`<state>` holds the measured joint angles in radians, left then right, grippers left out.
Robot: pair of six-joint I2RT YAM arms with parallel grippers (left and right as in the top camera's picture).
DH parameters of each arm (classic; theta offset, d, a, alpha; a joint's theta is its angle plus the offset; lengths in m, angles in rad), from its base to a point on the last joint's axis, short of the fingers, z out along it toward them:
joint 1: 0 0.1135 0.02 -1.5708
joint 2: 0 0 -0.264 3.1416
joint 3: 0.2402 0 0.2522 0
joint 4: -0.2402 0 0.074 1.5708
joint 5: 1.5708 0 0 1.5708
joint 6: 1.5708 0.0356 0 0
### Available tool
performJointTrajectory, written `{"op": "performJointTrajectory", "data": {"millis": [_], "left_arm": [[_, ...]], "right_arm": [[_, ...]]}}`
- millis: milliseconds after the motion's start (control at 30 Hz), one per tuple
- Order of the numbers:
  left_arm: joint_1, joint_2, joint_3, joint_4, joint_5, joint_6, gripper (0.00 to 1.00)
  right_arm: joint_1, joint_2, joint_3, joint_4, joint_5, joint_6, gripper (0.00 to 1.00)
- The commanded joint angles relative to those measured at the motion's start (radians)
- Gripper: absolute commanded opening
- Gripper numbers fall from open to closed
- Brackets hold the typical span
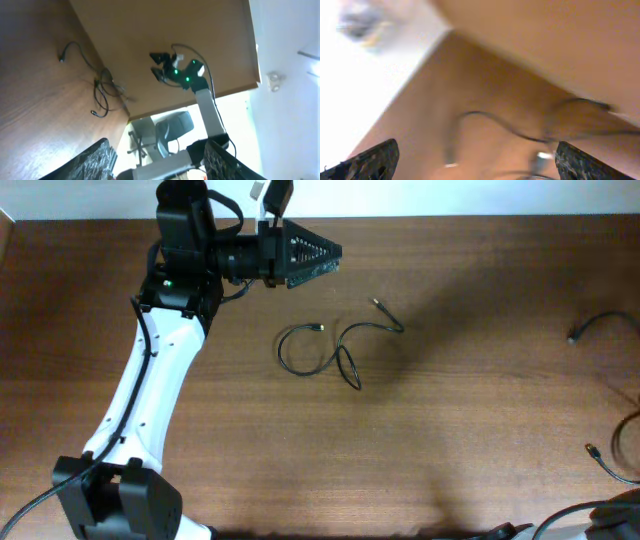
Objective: Untangle cables
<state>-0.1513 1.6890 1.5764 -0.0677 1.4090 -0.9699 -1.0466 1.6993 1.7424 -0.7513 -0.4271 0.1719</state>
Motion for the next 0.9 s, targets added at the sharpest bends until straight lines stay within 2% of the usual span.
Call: {"op": "performJointTrajectory", "data": {"millis": [0, 33, 67, 133, 167, 233, 267, 400, 467, 500, 533, 567, 633, 667, 700, 767, 800, 833, 867], "left_arm": [[-0.003, -0.007, 0.003, 0.003, 0.054, 0.045, 0.60], [-0.003, -0.007, 0.003, 0.003, 0.055, 0.044, 0.61], [-0.012, -0.007, 0.003, 0.002, 0.062, 0.044, 0.61], [-0.031, -0.007, 0.003, 0.003, 0.069, 0.051, 0.51], [-0.031, -0.007, 0.003, 0.003, 0.063, 0.074, 0.48], [-0.030, -0.007, 0.003, 0.003, 0.057, 0.111, 0.47], [-0.029, -0.007, 0.003, 0.002, 0.051, 0.136, 0.47], [0.023, -0.006, 0.003, 0.002, 0.042, 0.181, 0.49], [0.124, -0.006, -0.001, -0.009, 0.008, 0.222, 0.47], [0.156, -0.006, -0.001, -0.048, -0.033, 0.243, 0.46], [0.211, -0.006, -0.001, -0.200, -0.163, 0.327, 0.45], [0.250, -0.006, -0.001, -0.507, -0.489, 0.460, 0.45], [0.249, -0.006, -0.001, -0.709, -0.760, 0.471, 0.48], [0.246, -0.006, -0.001, -0.802, -0.904, 0.472, 0.53], [0.245, -0.006, -0.001, -0.860, -0.966, 0.472, 0.57], [0.245, -0.006, -0.001, -0.935, -0.985, 0.494, 0.59], [0.245, -0.006, -0.001, -0.956, -0.985, 0.518, 0.59], [0.245, -0.006, -0.001, -0.976, -0.985, 0.541, 0.58], [0.245, -0.006, -0.001, -0.997, -0.984, 0.542, 0.58]], "right_arm": [[0.061, -0.005, 0.002, 0.005, -0.469, 0.020, 0.99], [0.136, -0.005, 0.002, -0.013, -0.510, 0.007, 0.99], [0.269, -0.005, 0.002, -0.070, -0.520, -0.095, 1.00], [0.469, -0.004, 0.002, -0.136, -0.478, -0.221, 1.00], [0.567, -0.004, -0.002, -0.155, -0.381, -0.221, 1.00], [0.795, 0.002, -0.005, -0.220, -0.056, -0.222, 1.00], [0.888, 0.014, -0.005, -0.253, 0.016, -0.260, 0.99], [1.095, 0.127, -0.005, -0.298, 0.080, -0.289, 0.99], [1.168, 0.209, -0.005, -0.338, 0.046, -0.396, 0.99], [1.200, 0.242, -0.005, -0.363, 0.013, -0.476, 0.99], [1.240, 0.275, -0.005, -0.367, 0.011, -0.507, 0.99], [1.299, 0.303, -0.005, -0.356, -0.007, -0.599, 0.99], [1.345, 0.318, -0.005, -0.294, -0.006, -0.613, 0.99], [1.374, 0.331, -0.005, -0.235, -0.006, -0.613, 0.99], [1.390, 0.341, -0.005, -0.207, -0.006, -0.613, 0.99], [1.433, 0.386, -0.005, -0.191, -0.006, -0.613, 0.96], [1.453, 0.410, -0.005, -0.204, -0.006, -0.608, 0.87], [1.460, 0.425, -0.005, -0.219, -0.006, -0.609, 0.87], [1.466, 0.439, -0.005, -0.257, -0.006, -0.609, 0.74]]}}
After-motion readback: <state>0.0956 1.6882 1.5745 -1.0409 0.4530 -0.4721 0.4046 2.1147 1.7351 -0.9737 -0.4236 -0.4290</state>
